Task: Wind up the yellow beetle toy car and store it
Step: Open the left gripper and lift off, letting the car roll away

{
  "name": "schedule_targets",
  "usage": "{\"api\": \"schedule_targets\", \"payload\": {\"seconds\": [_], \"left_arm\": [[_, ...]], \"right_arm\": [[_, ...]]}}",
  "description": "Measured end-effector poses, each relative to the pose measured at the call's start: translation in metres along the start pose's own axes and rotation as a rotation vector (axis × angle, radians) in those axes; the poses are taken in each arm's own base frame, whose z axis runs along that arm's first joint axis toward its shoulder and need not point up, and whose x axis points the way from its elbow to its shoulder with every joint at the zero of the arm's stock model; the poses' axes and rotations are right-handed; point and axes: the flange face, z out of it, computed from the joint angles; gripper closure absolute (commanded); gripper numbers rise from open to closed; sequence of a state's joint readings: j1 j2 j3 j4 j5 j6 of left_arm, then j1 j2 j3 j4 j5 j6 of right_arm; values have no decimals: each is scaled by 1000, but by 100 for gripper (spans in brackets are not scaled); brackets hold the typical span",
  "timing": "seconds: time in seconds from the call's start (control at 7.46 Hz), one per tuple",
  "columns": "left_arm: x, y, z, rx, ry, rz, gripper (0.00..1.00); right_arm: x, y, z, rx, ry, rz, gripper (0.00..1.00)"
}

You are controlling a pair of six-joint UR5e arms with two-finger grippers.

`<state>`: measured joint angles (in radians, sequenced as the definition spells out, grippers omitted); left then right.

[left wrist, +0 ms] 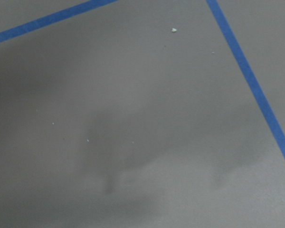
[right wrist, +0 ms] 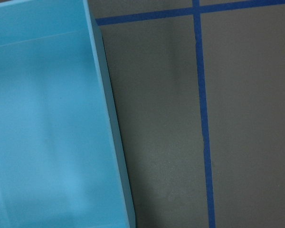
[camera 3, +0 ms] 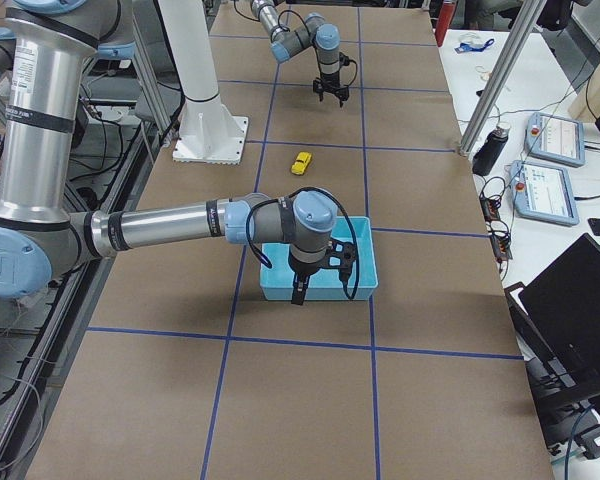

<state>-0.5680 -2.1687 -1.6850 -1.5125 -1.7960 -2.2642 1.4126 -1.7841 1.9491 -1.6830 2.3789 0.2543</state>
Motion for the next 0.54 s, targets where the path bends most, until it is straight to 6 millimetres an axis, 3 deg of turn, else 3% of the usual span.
{"api": "schedule_targets", "payload": {"seconds": [0.54], "left_arm": [[-5,-8,-8,-2,18,76,0]], "right_arm": [[-1,4,-1,1,0,-4,0]]}}
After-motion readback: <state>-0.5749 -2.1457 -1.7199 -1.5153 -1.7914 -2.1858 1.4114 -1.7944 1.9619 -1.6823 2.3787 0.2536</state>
